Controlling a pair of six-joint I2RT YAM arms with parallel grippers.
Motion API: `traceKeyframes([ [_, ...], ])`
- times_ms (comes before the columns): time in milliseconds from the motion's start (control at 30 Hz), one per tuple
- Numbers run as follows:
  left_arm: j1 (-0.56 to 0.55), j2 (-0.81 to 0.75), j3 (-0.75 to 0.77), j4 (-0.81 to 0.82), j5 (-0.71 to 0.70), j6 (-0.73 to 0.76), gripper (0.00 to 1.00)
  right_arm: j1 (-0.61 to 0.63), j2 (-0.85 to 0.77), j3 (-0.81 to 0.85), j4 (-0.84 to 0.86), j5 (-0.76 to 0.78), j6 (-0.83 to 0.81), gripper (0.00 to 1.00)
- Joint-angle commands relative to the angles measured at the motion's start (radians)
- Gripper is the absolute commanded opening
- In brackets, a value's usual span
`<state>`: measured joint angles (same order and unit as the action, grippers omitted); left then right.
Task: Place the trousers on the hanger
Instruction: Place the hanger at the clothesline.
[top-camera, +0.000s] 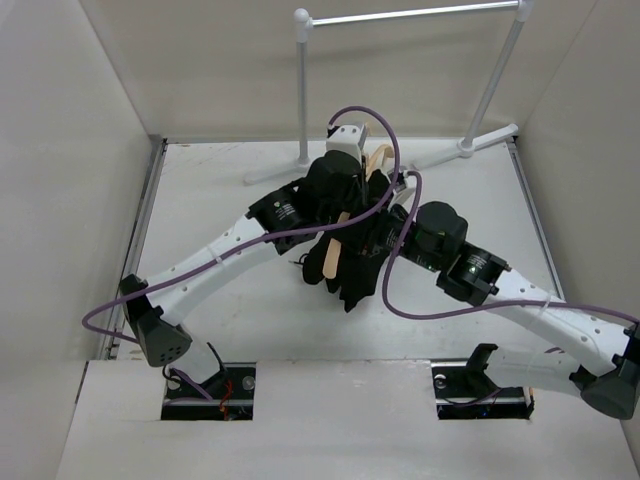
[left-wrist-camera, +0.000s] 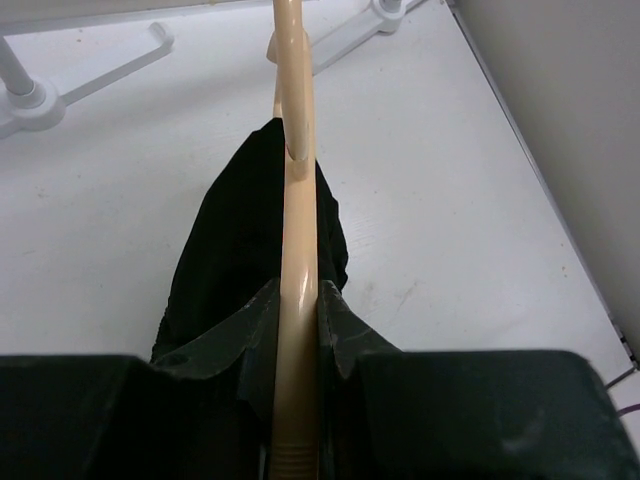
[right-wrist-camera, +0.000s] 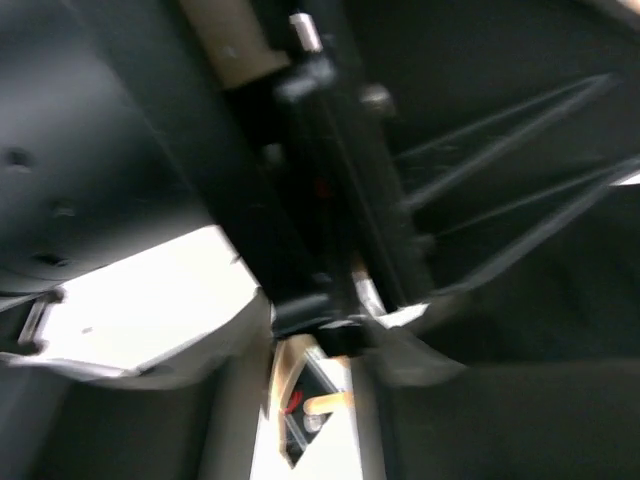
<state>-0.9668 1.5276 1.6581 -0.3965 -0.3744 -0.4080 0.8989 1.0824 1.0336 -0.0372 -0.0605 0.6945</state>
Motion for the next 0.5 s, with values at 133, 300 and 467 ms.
traceKeyframes([
  [133,0.018,-0.095,0.013,0.125,-0.031,-0.018,0.15,0.027,-0.044,-0.026,0.094,0.053,0.017,0.13],
  [300,0.058,-0.167,-0.079,0.186,-0.012,-0.060,0.52,0.007,-0.102,-0.052,0.089,0.050,0.039,0.08],
  [467,0.107,-0.248,-0.129,0.194,0.011,-0.092,1.00,-0.062,-0.119,-0.046,0.076,0.010,0.025,0.07],
])
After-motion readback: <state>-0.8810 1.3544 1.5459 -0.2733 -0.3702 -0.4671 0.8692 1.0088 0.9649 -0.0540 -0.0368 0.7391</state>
